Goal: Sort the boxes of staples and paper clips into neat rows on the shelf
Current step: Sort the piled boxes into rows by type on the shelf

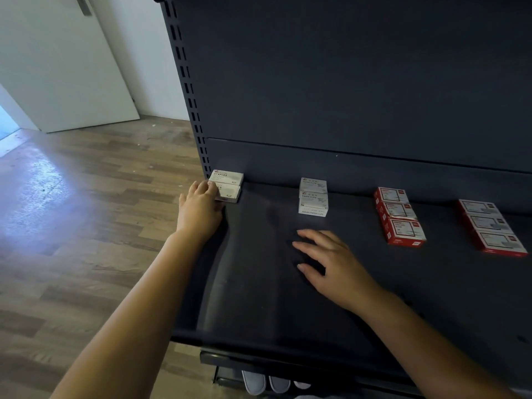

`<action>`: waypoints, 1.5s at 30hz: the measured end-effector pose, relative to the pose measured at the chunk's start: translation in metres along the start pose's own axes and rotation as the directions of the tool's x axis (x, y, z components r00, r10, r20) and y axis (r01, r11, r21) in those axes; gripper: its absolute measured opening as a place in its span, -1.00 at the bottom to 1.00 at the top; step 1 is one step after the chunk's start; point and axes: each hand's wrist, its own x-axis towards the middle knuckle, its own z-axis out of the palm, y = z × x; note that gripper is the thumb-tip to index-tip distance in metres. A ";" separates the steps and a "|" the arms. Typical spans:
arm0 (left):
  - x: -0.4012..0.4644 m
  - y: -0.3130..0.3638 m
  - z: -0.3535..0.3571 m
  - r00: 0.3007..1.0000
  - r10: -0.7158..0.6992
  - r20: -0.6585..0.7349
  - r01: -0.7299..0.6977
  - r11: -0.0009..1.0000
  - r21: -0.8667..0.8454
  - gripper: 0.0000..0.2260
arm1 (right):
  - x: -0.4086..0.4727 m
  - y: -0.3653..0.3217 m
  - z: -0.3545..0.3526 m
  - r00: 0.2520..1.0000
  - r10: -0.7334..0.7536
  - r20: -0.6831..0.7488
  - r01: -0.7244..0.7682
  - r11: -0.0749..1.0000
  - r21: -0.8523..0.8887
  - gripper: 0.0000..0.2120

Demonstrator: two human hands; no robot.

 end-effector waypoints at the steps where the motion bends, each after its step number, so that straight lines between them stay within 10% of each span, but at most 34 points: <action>1: -0.006 0.005 0.001 1.000 0.003 -0.006 -0.003 1.000 0.025 -0.61 | -0.002 0.001 0.000 1.000 0.002 -0.002 -0.002 1.000 0.002 -0.63; 29: -0.147 0.287 0.050 0.873 0.485 0.061 -0.471 0.868 -0.160 -0.55 | -0.163 0.147 -0.097 0.938 0.178 -0.298 -0.186 0.983 0.001 -0.66; 45: -0.185 0.462 0.115 0.772 0.625 0.115 -0.596 0.775 -0.208 -0.61 | -0.293 0.290 -0.194 0.693 0.320 -0.646 -0.418 0.908 0.001 -0.68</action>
